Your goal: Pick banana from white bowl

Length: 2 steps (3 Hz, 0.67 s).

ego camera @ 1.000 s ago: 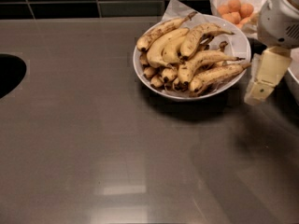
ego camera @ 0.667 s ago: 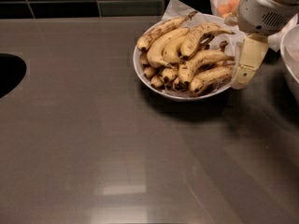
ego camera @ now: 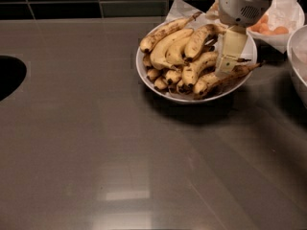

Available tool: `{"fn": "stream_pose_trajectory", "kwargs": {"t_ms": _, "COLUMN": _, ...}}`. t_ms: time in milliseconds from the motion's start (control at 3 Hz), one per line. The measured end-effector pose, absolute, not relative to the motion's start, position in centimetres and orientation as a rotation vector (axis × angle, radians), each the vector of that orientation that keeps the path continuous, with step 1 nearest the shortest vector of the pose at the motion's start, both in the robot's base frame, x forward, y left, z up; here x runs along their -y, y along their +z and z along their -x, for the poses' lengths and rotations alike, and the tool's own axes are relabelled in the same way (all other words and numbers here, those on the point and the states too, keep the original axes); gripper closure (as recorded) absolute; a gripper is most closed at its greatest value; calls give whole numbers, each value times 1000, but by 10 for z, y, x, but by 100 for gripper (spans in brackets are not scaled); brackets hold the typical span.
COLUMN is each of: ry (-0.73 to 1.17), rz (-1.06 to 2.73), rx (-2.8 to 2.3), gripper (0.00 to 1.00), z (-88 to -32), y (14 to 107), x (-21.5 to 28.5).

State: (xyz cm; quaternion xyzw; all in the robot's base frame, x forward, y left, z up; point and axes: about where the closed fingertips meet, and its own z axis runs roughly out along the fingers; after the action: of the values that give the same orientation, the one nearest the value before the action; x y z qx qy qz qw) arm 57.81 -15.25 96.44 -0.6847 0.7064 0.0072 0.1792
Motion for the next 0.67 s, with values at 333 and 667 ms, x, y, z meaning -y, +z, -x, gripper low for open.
{"fn": "stream_pose_trajectory", "kwargs": {"t_ms": 333, "ry": 16, "rz": 1957, "rx": -1973, "gripper": 0, "z": -585, "y": 970, "x": 149}}
{"fn": "stream_pose_trajectory", "kwargs": {"t_ms": 667, "ry": 23, "rz": 2010, "rx": -1900, "gripper": 0, "z": -604, "y": 987, "x": 134}}
